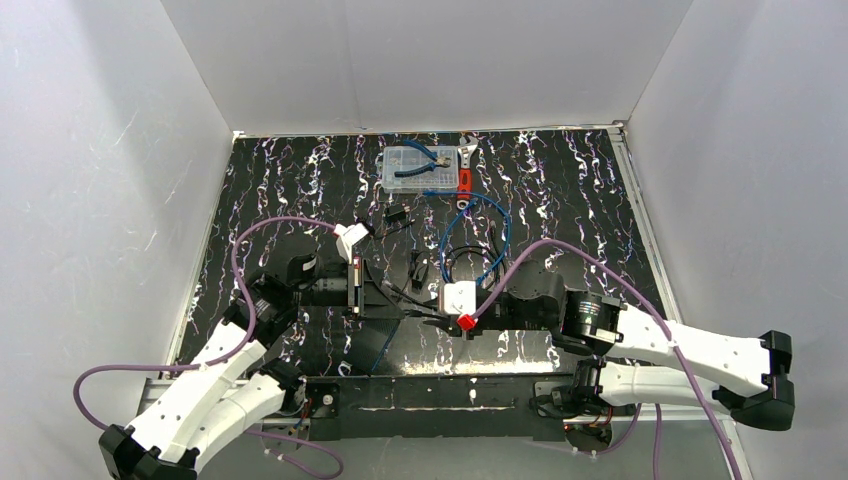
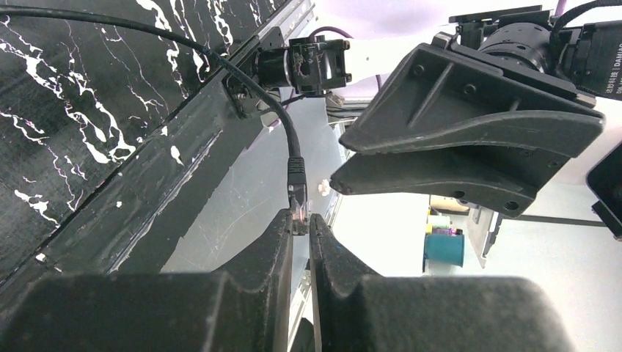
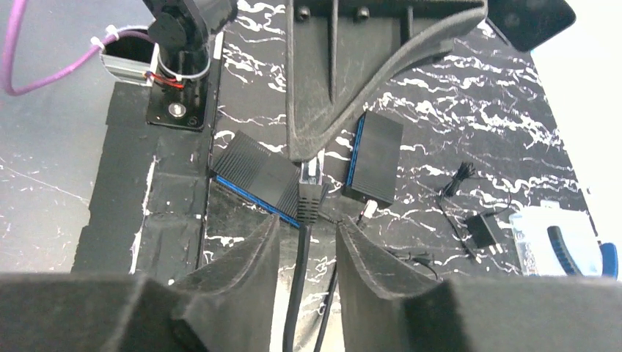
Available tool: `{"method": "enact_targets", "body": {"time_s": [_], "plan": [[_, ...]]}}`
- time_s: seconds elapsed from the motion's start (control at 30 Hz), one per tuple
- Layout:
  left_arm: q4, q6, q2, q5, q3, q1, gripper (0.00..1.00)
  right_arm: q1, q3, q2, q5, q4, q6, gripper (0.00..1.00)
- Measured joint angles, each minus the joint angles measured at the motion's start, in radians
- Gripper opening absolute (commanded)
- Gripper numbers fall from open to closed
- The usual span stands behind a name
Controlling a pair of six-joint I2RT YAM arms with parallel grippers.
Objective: Insert the plug into the switch port
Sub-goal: Pick up the connector from the center of the board.
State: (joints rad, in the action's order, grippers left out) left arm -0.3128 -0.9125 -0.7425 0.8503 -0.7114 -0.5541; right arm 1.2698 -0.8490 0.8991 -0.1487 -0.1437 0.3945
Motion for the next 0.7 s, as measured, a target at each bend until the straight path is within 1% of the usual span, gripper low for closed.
{"method": "enact_targets", "body": {"time_s": [0.3, 0.7], "plan": [[0.030, -0.006, 0.013, 0.004, 0.008, 0.000, 0.00, 0.000, 0.000, 0.002, -0.051, 0.041, 0.001, 0.44], [0.052, -0.019, 0.037, 0.020, 0.012, 0.000, 0.00, 0.000, 0.001, 0.047, -0.056, 0.069, -0.004, 0.44]]}}
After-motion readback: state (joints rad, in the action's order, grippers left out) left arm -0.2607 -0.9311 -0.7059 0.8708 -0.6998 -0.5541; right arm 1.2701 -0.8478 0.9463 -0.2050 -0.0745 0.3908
